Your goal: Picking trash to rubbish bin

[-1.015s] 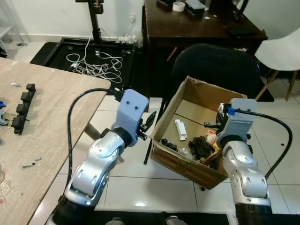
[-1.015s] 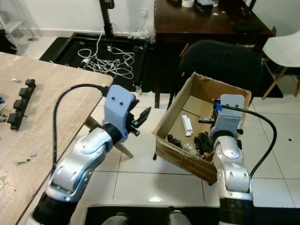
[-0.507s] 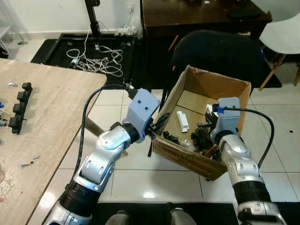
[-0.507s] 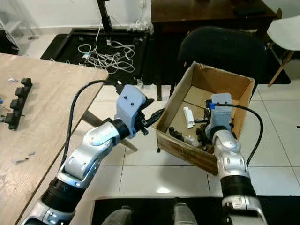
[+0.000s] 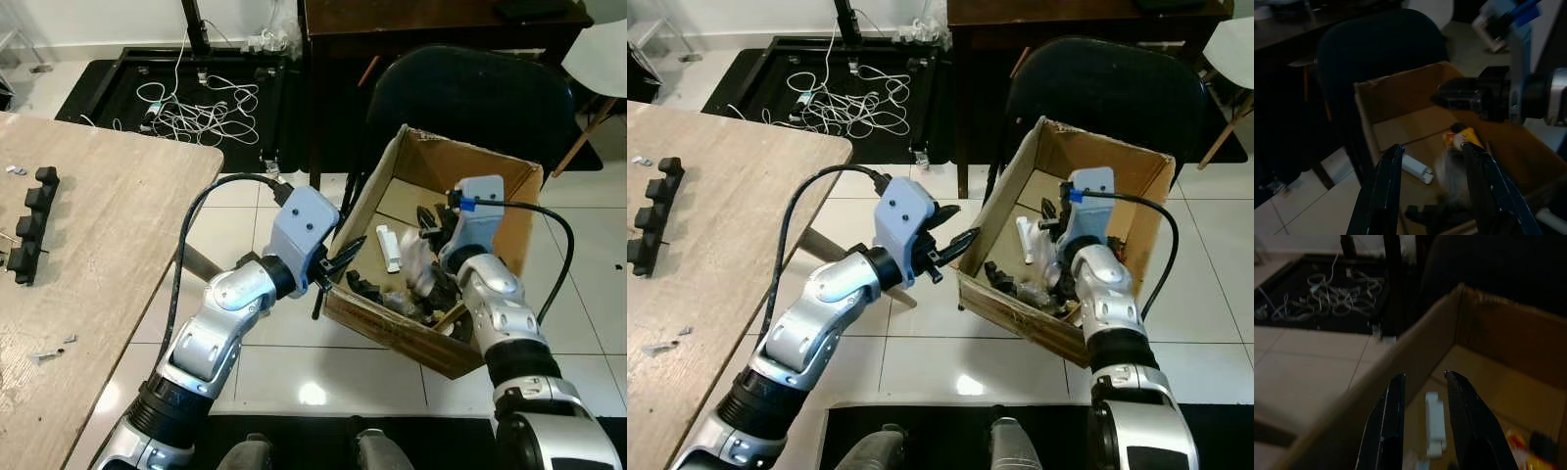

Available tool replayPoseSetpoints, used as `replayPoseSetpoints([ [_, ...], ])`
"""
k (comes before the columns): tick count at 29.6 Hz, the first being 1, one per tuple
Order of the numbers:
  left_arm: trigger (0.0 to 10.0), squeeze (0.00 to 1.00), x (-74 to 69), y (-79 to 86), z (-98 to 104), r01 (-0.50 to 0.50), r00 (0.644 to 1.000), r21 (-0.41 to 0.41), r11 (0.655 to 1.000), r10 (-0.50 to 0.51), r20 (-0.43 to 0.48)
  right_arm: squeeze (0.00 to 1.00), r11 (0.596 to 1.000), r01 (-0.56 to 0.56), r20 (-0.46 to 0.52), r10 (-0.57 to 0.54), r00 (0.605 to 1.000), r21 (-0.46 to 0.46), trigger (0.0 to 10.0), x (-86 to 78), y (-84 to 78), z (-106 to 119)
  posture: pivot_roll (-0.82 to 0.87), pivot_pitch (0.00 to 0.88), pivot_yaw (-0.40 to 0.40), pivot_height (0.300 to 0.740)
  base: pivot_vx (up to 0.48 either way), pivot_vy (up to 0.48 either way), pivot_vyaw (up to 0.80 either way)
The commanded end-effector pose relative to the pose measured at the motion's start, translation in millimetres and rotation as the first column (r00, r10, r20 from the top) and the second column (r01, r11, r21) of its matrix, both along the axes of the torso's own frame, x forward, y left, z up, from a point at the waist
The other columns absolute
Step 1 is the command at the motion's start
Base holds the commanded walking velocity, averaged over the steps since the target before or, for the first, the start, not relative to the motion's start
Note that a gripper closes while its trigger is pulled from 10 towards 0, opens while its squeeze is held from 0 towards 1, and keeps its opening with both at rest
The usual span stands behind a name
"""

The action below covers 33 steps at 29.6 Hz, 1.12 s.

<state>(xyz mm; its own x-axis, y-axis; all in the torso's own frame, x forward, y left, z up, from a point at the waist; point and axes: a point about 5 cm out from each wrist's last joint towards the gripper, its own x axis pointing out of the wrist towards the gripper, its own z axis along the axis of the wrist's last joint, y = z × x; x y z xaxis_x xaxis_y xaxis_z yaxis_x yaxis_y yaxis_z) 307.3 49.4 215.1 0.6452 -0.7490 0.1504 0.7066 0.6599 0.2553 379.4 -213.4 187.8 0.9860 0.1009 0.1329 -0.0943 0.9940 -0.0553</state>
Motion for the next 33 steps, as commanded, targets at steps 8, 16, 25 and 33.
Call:
replayPoseSetpoints([
  [8, 10.0, 0.00, 8.4, 23.1, 11, -0.214, 0.977, -0.125, 0.969, 0.212, -0.028, 0.00, 0.997, 0.028, 0.120, -0.038, 0.992, 0.077, 10.0, -6.0, 9.4, 21, 0.09, 0.225, 0.063, 0.740, 0.000, 0.000, 0.00],
  [16, 10.0, 0.00, 6.7, 54.1, 19, -0.437, 0.899, -0.206, 0.876, 0.426, -0.097, 0.00, 0.974, 0.000, 0.242, -0.056, 0.969, 0.225, 10.0, -22.8, 36.9, 50, 0.09, 0.179, 0.043, 0.740, 0.000, 0.000, 0.00],
  [25, 10.0, 0.00, 2.5, 63.9, 19, -0.565, 0.825, -0.257, 0.784, 0.547, -0.144, 0.00, 0.983, -0.063, 0.125, 0.041, 0.991, 0.175, 10.0, -37.6, 73.6, 26, 0.11, 0.170, 0.001, 0.740, 0.000, 0.000, 0.00],
  [33, 10.0, 0.00, -5.0, 64.7, 17, -0.571, 0.821, -0.288, 0.769, 0.536, -0.197, 0.00, 0.981, -0.076, 0.095, 0.059, 0.994, 0.177, 10.0, -50.0, 80.8, 23, 0.10, 0.153, -0.008, 0.740, 0.000, 0.000, 0.00],
])
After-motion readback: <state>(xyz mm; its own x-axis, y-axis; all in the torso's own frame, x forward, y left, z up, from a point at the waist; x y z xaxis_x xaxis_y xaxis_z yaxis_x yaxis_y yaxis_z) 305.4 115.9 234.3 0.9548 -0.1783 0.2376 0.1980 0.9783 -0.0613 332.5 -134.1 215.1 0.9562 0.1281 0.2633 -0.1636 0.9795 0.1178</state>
